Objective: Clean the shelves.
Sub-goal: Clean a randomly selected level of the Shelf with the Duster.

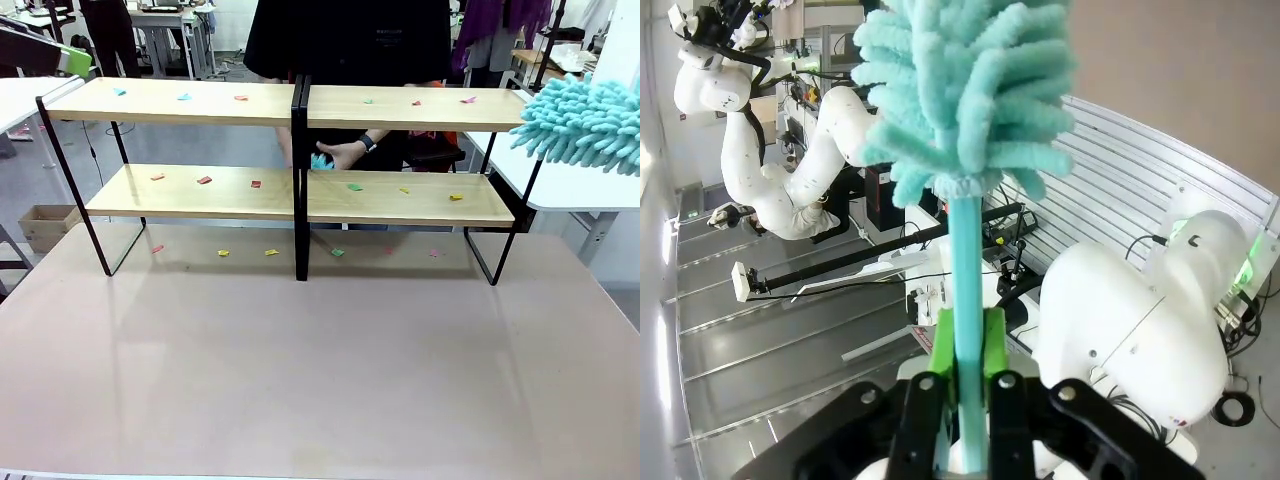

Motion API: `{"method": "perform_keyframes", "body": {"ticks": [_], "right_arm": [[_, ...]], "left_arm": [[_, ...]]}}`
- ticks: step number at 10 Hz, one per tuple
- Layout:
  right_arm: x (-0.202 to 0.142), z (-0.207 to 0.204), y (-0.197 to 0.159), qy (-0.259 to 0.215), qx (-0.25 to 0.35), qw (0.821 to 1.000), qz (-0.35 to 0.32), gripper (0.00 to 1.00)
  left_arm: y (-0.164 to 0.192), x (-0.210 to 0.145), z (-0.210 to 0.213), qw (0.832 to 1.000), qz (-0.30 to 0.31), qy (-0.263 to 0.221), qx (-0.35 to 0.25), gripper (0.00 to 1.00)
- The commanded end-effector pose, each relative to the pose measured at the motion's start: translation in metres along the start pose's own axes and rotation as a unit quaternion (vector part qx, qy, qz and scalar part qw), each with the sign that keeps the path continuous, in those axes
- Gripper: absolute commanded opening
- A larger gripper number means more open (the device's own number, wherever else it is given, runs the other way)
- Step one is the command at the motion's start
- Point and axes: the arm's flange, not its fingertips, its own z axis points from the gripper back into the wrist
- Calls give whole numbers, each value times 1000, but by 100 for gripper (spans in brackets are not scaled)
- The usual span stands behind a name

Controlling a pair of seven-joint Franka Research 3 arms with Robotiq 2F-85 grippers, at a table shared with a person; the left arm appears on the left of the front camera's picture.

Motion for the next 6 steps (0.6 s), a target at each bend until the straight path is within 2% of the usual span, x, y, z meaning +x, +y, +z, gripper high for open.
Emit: {"method": "perform_keyframes", "body": {"ticks": [1, 2, 3, 5, 6], "right_arm": [[-4, 10, 9, 0, 13, 1000, -5, 0], [-4, 10, 9, 0, 13, 1000, -5, 0], [0, 0, 0, 0, 0, 1000, 0, 12], [21, 3, 31, -5, -32, 999, 33, 12], [36, 4, 58, -11, -61, 997, 48, 12]], "left_arm": [[1, -1, 0, 1000, 1, -1, -1, 100], [1, -1, 0, 1000, 1, -1, -1, 100], [1, -1, 0, 1000, 1, -1, -1, 100], [1, -1, 0, 1000, 1, -1, -1, 100], [1, -1, 0, 1000, 1, -1, -1, 100]]}}
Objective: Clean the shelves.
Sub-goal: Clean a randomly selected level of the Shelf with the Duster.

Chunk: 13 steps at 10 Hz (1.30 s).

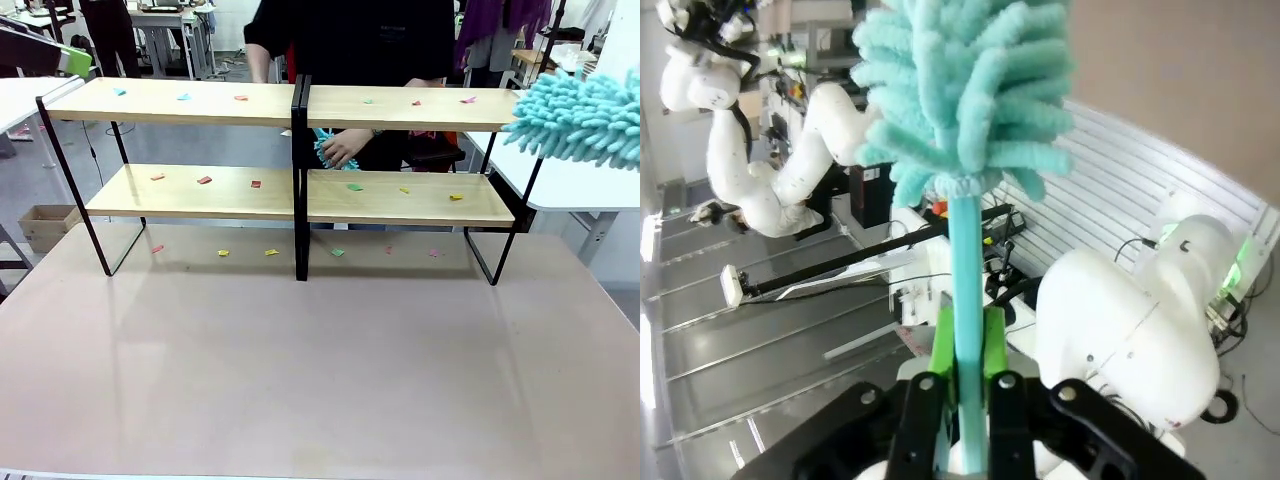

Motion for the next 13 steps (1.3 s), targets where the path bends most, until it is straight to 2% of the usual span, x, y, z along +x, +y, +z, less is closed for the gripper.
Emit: {"method": "perform_keyframes", "body": {"ticks": [1, 2, 3, 5, 6, 7, 8, 9, 10, 12, 13], "right_arm": [[46, 4, 75, -35, -62, 996, 57, 12], [69, -9, 111, -35, -94, 992, 74, 12], [97, -32, 150, -61, -144, 985, 74, 12], [135, -98, 214, -67, -221, 966, 113, 12], [136, -116, 222, -44, -237, 959, 150, 12], [119, -85, 206, -51, -169, 976, 130, 12], [119, -85, 206, -51, -169, 976, 130, 12], [136, -125, 233, -43, -205, 966, 152, 12], [127, -132, 233, -65, -230, 965, 104, 12], [143, -148, 254, -105, -254, 958, 80, 12], [158, -160, 271, -99, -255, 957, 92, 12]], "left_arm": [[1, -1, 0, 1000, 1, -1, -1, 100], [1, -1, 0, 1000, 1, -1, -1, 100], [1, -1, 0, 1000, 1, -1, -1, 100], [1, -1, 0, 1000, 1, -1, -1, 100], [1, -1, 0, 1000, 1, -1, -1, 100], [1, -1, 0, 1000, 1, -1, -1, 100], [1, -1, 0, 1000, 1, -1, -1, 100], [1, -1, 0, 1000, 1, -1, -1, 100], [1, -1, 0, 1000, 1, -1, -1, 100], [1, -1, 0, 1000, 1, -1, -1, 100], [1, -1, 0, 1000, 1, -1, -1, 100]]}}
